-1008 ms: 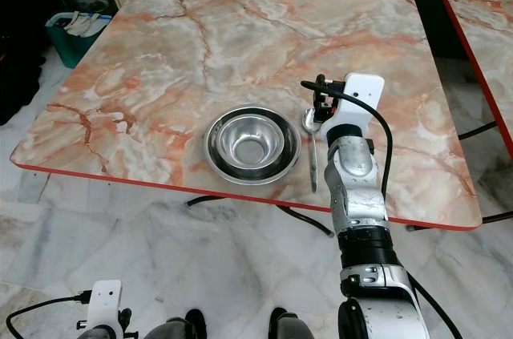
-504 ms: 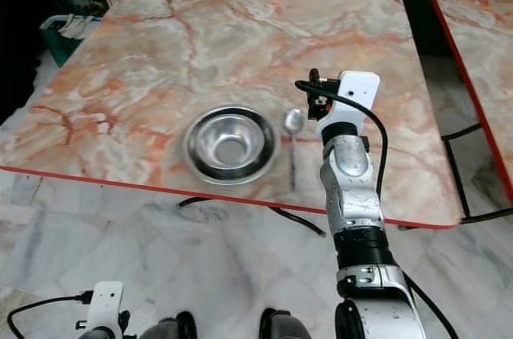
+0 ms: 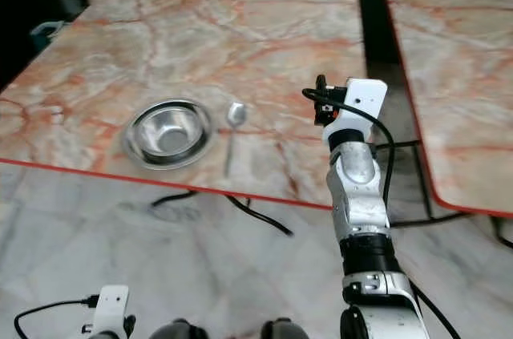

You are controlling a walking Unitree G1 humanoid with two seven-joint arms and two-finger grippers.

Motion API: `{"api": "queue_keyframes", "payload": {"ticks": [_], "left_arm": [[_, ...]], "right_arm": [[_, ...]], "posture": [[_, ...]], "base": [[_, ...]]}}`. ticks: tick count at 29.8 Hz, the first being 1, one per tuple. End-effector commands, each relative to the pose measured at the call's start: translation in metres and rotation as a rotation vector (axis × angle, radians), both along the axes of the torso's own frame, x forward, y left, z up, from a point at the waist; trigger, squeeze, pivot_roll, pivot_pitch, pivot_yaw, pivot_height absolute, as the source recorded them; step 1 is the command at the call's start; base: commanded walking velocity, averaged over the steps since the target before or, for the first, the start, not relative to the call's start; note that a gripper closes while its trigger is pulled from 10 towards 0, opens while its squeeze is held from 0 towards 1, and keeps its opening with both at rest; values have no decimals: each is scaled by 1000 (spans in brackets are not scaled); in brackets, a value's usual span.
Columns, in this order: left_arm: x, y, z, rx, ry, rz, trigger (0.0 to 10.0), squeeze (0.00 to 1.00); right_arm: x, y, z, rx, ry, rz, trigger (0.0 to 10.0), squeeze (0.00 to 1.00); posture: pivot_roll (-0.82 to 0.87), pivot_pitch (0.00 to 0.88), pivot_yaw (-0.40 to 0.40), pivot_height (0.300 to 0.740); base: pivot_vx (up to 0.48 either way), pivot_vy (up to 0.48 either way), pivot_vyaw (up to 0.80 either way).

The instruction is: Setting the table

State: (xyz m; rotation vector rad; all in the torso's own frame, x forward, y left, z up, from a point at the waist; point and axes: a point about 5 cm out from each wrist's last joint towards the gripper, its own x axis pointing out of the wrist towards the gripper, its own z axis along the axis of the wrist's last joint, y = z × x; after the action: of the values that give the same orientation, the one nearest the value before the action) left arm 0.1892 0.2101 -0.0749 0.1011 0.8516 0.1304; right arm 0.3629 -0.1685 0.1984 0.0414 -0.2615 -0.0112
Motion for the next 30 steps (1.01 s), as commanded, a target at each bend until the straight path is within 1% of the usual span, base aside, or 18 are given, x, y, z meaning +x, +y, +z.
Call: {"api": "queue_keyframes", "payload": {"ticks": [1,4,6,8,9,11,13,14,16,18,19,20,23,28,30], "left_arm": [[-10,5,-5,9,35,12,10000,0],[-10,4,-5,7,37,10,10000,0],[-10,3,-5,7,37,9,10000,0],[-10,3,-5,6,36,9,10000,0],[-9,2,-5,5,36,7,10000,0],[-9,2,-5,5,35,7,10000,0],[-8,1,-4,4,34,5,10000,0],[-8,1,-4,4,34,5,10000,0],[-8,1,-4,4,31,4,10000,0],[-7,0,-4,4,28,4,10000,0],[-7,0,-4,4,28,4,10000,0],[-6,0,-4,5,27,3,10000,0],[-7,0,-4,4,26,3,10000,0],[-7,0,-4,4,27,3,10000,0],[-7,0,-4,3,29,5,10000,0]], "right_arm": [[-1,2,5,-7,-24,4,10000,0],[-15,-9,0,-17,-62,1,10000,0],[-23,-12,-6,-22,-66,9,10000,0],[-27,-13,-13,-27,-53,16,10000,0],[-32,-14,-24,-39,-19,21,10000,0],[-33,-15,-27,-42,-11,22,10000,0],[-36,-17,-38,-56,27,12,10000,0],[-36,-17,-38,-56,27,12,10000,0],[-41,-21,-57,-60,87,-1,10000,0],[-45,-23,-68,-58,120,-4,10000,0],[-45,-23,-68,-58,120,-4,10000,0],[-50,-23,-77,-57,142,-1,10000,0],[-57,-22,-89,-69,165,9,10000,0],[-62,-22,-97,-63,178,14,10000,0],[-67,-22,-113,-67,234,13,10000,0]], "posture": [[-44,204,9,740],[-54,206,9,740],[-56,207,8,740],[-57,207,9,740],[-59,209,10,740],[-59,209,10,740],[-59,210,10,740],[-59,210,10,740],[-59,213,10,740],[-59,213,10,740],[-59,213,10,740],[-59,214,10,740],[-59,219,9,740],[-60,220,9,740],[-63,223,9,740]], "base": [[0,-420,0],[0,-417,0],[0,-420,0],[0,-420,0],[0,-416,0],[0,-416,0],[0,-416,0],[0,-416,0],[0,-414,0],[0,-412,0],[0,-412,0],[0,-409,0],[0,-407,0],[0,-409,0],[0,-403,0]]}}
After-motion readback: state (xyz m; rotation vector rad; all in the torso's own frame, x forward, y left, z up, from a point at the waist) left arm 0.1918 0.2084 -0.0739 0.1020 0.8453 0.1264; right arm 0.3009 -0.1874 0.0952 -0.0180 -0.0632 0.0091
